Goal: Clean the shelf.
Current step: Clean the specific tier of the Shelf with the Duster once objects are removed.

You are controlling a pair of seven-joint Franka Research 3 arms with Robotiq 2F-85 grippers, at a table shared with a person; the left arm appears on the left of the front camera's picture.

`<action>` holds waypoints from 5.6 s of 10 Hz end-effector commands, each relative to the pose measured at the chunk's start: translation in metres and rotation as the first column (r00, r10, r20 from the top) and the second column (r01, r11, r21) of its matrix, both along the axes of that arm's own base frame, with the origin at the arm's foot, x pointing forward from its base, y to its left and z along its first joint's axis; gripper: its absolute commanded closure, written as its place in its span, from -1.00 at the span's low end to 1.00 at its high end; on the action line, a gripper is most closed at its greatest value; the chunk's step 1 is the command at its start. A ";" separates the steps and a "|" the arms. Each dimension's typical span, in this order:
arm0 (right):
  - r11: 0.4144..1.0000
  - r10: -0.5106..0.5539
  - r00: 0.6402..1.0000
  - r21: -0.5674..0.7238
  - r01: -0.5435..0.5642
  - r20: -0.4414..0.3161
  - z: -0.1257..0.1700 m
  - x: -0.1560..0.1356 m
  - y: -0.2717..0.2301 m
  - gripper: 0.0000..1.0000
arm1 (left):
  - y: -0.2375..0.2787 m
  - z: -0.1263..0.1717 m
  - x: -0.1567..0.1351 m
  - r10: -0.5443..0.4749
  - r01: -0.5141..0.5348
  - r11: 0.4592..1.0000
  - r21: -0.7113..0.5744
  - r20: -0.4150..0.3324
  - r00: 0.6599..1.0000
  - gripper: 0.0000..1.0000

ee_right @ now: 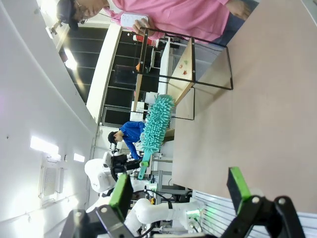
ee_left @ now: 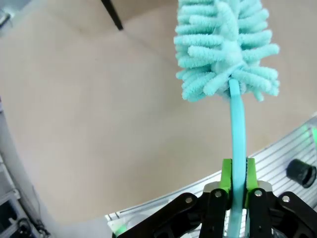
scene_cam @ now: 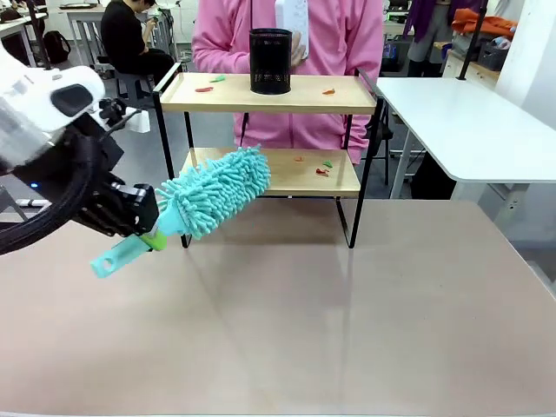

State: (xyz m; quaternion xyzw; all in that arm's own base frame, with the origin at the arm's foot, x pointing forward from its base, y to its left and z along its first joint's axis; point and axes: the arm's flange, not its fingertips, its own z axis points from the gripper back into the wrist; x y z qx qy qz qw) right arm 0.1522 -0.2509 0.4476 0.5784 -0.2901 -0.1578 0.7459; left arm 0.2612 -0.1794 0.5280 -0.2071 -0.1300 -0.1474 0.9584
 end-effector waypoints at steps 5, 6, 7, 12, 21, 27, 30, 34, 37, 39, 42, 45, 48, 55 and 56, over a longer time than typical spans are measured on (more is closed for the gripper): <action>1.000 -0.004 0.999 -0.001 0.004 0.036 0.001 0.002 -0.001 -1.00 | -0.028 0.003 0.044 0.166 -0.166 0.986 -0.003 0.080 0.983 0.75; 1.000 -0.004 0.999 -0.001 0.004 0.036 0.001 0.002 -0.001 -1.00 | -0.031 -0.001 0.053 0.148 -0.149 0.989 0.021 0.021 0.989 0.75; 1.000 -0.004 0.999 -0.001 0.004 0.036 0.001 0.002 -0.001 -1.00 | -0.019 0.006 0.034 0.148 -0.147 0.989 -0.021 0.088 0.985 0.75; 1.000 -0.004 0.999 -0.001 0.004 0.036 0.001 0.002 -0.001 -1.00 | -0.056 -0.013 0.067 0.187 -0.194 0.979 0.055 0.109 0.976 0.75; 1.000 -0.004 0.999 -0.001 0.004 0.036 0.001 0.002 -0.001 -1.00 | -0.109 -0.029 0.121 0.285 -0.297 0.950 0.095 0.124 0.951 0.75; 1.000 -0.004 0.999 -0.001 0.004 0.036 0.001 0.002 -0.001 -1.00 | -0.146 -0.037 0.130 0.160 -0.168 0.981 0.093 0.087 0.983 0.75; 1.000 -0.004 0.999 -0.001 0.004 0.036 0.001 0.002 -0.001 -1.00 | -0.169 -0.037 0.132 0.090 -0.099 0.992 0.079 0.106 0.990 0.75; 1.000 -0.004 0.999 -0.001 0.004 0.036 0.001 0.002 -0.001 -1.00 | -0.182 -0.036 0.127 -0.100 0.098 0.995 0.037 0.080 0.992 0.75; 1.000 -0.004 0.999 -0.001 0.004 0.036 0.001 0.002 -0.001 -1.00 | -0.171 -0.033 0.122 -0.280 0.278 0.960 0.042 0.044 0.959 0.75; 1.000 -0.004 0.999 -0.001 0.004 0.036 0.001 0.002 -0.001 -1.00 | -0.156 -0.029 0.123 -0.348 0.347 0.937 0.039 0.034 0.937 0.75; 1.000 -0.004 0.999 -0.001 0.004 0.036 0.001 0.002 -0.001 -1.00 | -0.134 -0.019 0.131 -0.302 0.303 0.953 -0.031 0.029 0.953 0.75; 1.000 -0.004 0.999 -0.001 0.004 0.036 0.001 0.002 -0.001 -1.00 | -0.110 -0.016 0.132 -0.255 0.256 0.966 -0.031 0.042 0.966 0.75; 1.000 -0.004 0.999 -0.001 0.004 0.036 0.001 0.002 -0.001 -1.00 | -0.028 -0.004 0.104 -0.319 0.319 0.948 0.020 0.007 0.948 0.75; 1.000 -0.004 0.999 -0.001 0.004 0.036 0.001 0.002 -0.001 -1.00 | 0.177 0.030 -0.011 -0.354 0.369 0.853 -0.370 0.111 0.929 0.75; 1.000 -0.004 0.999 -0.001 0.004 0.036 0.001 0.002 -0.001 -1.00 | 0.213 0.028 -0.027 -0.221 0.274 0.834 -0.480 0.164 0.961 0.75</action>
